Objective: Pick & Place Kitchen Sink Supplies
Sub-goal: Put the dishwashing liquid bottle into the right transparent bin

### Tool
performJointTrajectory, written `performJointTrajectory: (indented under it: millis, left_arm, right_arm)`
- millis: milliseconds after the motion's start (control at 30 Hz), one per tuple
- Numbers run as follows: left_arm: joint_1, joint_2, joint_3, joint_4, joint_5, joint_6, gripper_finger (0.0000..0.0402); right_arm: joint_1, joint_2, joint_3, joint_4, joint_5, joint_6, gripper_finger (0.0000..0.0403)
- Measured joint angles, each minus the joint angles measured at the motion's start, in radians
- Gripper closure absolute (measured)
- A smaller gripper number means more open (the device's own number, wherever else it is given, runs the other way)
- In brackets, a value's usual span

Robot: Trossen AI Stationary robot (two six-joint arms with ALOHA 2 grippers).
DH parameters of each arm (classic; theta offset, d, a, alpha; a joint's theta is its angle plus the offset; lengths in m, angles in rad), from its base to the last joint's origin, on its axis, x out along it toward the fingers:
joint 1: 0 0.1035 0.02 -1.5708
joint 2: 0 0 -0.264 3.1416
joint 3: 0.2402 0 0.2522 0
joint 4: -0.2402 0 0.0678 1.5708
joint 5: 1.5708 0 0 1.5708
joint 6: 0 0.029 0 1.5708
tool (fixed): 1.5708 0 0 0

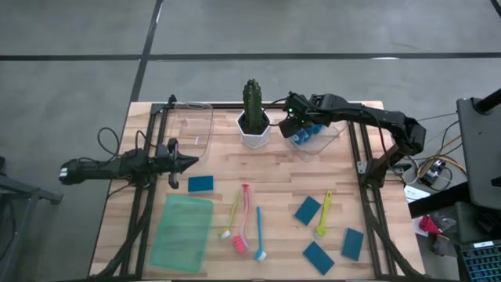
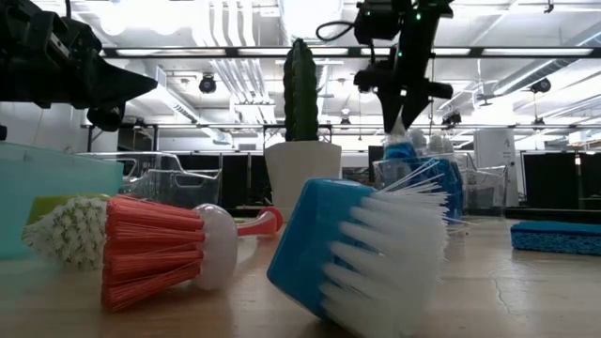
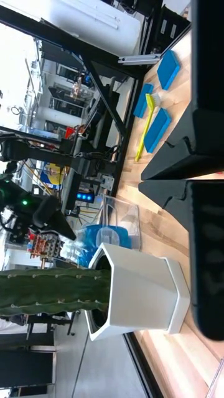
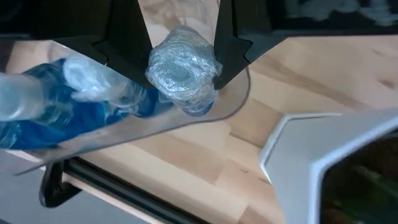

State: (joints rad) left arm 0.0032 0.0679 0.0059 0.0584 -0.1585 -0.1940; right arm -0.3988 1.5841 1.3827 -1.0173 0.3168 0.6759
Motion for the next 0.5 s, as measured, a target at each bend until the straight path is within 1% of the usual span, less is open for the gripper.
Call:
performJointTrajectory:
  millis: [133, 333, 500]
  left_arm:
    - [0.0, 0.0, 0.0, 0.0, 0.0, 0.0, 0.0401]
    - [0.0, 0.0, 0.0, 0.0, 0.0, 0.0, 0.0401]
    - [0.0, 0.0, 0.0, 0.0, 0.0, 0.0, 0.0401]
  right_arm:
    - [-0.002, 0.001, -0.034, 0.052, 0.003, 0.001, 0.0264]
    - [-0.004, -0.001, -0.078, 0.06, 0.007, 0.005, 0.0262]
    - [-0.003, -0.001, -0.08, 0.057, 0.011, 0.001, 0.024]
